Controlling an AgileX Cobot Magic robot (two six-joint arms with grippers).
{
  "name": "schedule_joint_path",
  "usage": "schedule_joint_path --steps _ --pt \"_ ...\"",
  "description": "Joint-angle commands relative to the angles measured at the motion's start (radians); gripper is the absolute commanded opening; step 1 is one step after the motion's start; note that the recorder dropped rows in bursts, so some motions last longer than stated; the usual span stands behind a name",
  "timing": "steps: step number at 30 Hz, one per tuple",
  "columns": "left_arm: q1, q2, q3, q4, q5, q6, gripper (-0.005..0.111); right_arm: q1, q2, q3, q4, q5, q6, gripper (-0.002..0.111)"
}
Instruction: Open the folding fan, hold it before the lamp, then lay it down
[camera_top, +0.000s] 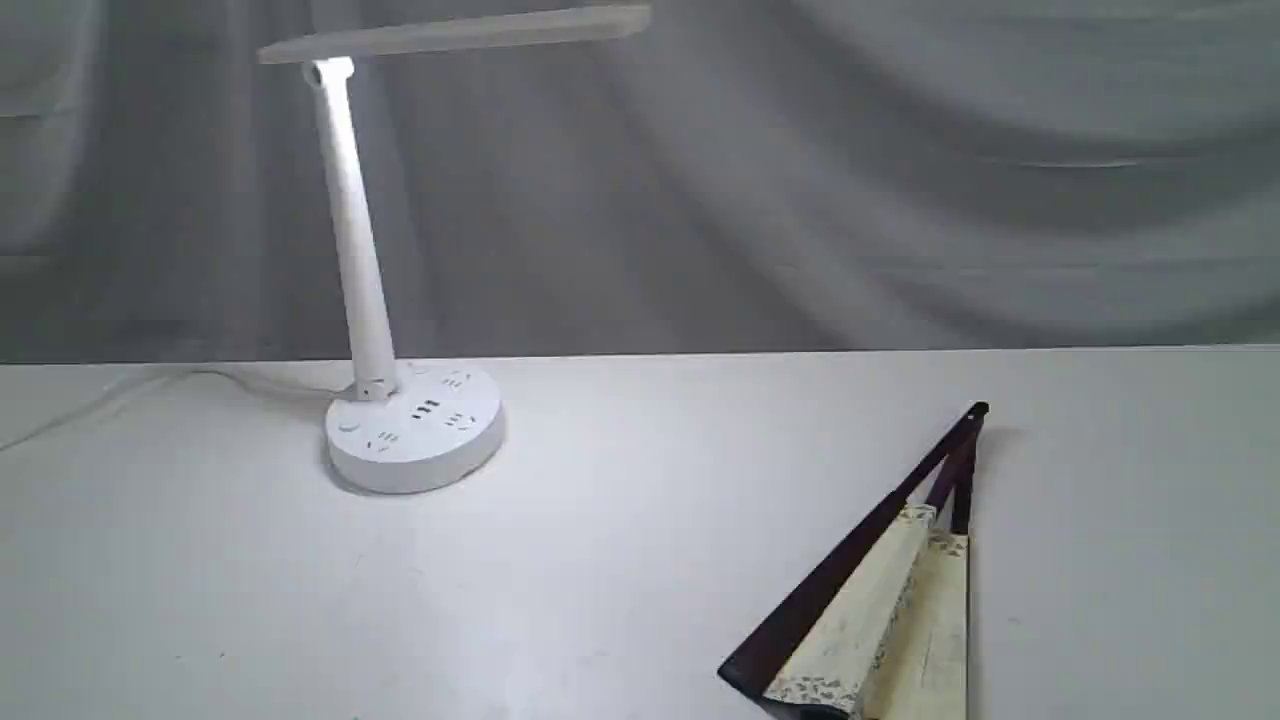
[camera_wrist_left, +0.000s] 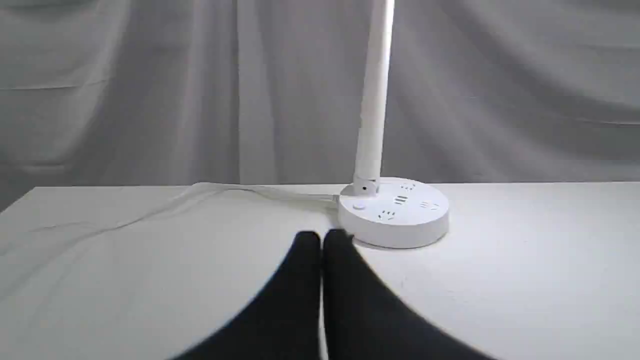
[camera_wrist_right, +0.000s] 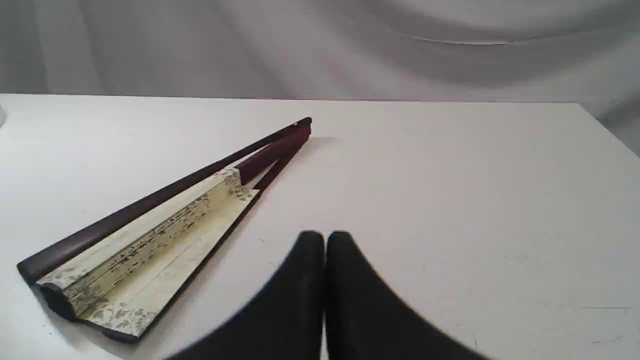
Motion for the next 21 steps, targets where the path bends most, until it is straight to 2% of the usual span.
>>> schedule_joint_path --steps 1,9,14,21 --pt "-0.002 -0.003 0.004 0.001 0.001 0.0 0.0 -0.004 -0.001 0.004 -0.004 -0.009 -0.009 0.0" --pt "-0.002 -0.003 0.004 0.001 -0.003 -0.002 0.0 -0.004 -0.001 0.004 -0.004 -0.038 -0.009 0.0" --pt "-0.002 -0.003 0.004 -0.001 -0.103 -0.016 0.0 -0.004 -0.001 0.004 0.104 -0.147 -0.009 0.0" --pt "-0.002 -0.003 0.004 -0.003 -0.171 -0.171 0.0 -0.004 -0.001 0.004 0.187 -0.213 -0.005 0.0"
